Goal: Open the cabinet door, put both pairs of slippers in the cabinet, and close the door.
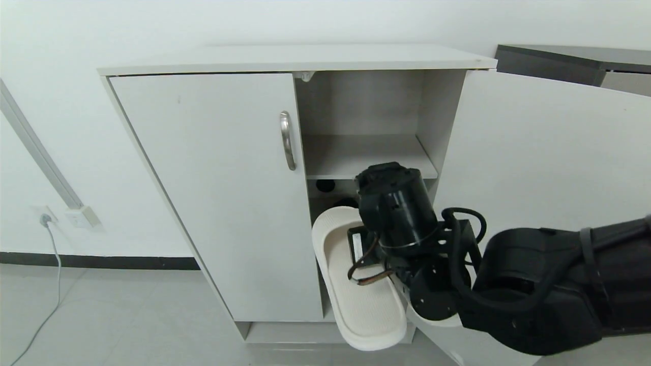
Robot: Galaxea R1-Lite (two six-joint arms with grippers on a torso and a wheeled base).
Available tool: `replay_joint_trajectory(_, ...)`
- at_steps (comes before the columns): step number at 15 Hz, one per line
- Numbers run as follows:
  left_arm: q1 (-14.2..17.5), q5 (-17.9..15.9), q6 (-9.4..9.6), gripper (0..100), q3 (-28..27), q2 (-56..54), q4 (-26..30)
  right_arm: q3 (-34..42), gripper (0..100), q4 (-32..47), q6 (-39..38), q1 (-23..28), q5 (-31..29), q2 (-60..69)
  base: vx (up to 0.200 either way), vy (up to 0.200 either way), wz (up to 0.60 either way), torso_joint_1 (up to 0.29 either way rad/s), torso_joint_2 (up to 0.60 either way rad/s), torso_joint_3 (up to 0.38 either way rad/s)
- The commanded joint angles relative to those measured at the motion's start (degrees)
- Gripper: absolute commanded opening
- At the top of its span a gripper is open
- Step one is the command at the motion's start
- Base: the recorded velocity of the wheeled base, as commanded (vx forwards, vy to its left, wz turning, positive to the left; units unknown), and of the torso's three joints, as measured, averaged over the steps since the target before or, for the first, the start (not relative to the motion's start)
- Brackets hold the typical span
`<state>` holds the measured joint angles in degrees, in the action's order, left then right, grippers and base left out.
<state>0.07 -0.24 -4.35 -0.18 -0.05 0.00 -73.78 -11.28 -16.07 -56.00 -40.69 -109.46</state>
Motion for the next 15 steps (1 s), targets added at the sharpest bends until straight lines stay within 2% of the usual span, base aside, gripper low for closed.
replay_joint_trajectory(1, 0.0, 0.0, -0.04, 0, 0.0, 0.0, 0.0, -11.9, 0, 7.0, -1.9, 0.1, -5.2, -3.0, 0.0, 0.0, 0.0, 0.0, 0.0, 0.0)
replay_joint_trajectory(3, 0.0, 0.0, -0.04, 0, 0.0, 0.0, 0.0, -14.1, 0, 7.2, -1.3, 0.9, -7.0, -3.7, 0.0, 0.0, 0.0, 0.0, 0.0, 0.0)
replay_joint_trajectory(9, 0.0, 0.0, 0.05, 0, 0.0, 0.0, 0.0, -14.6, 0, 7.1, -0.6, 1.6, -7.3, -3.7, 0.0, 0.0, 0.0, 0.0, 0.0, 0.0)
replay_joint_trajectory(15, 0.0, 0.0, -0.04, 0, 0.0, 0.0, 0.0, -14.2, 0, 7.0, -0.6, 2.2, -7.3, -3.7, 0.2, 0.0, 0.0, 0.001, 0.0, 0.003)
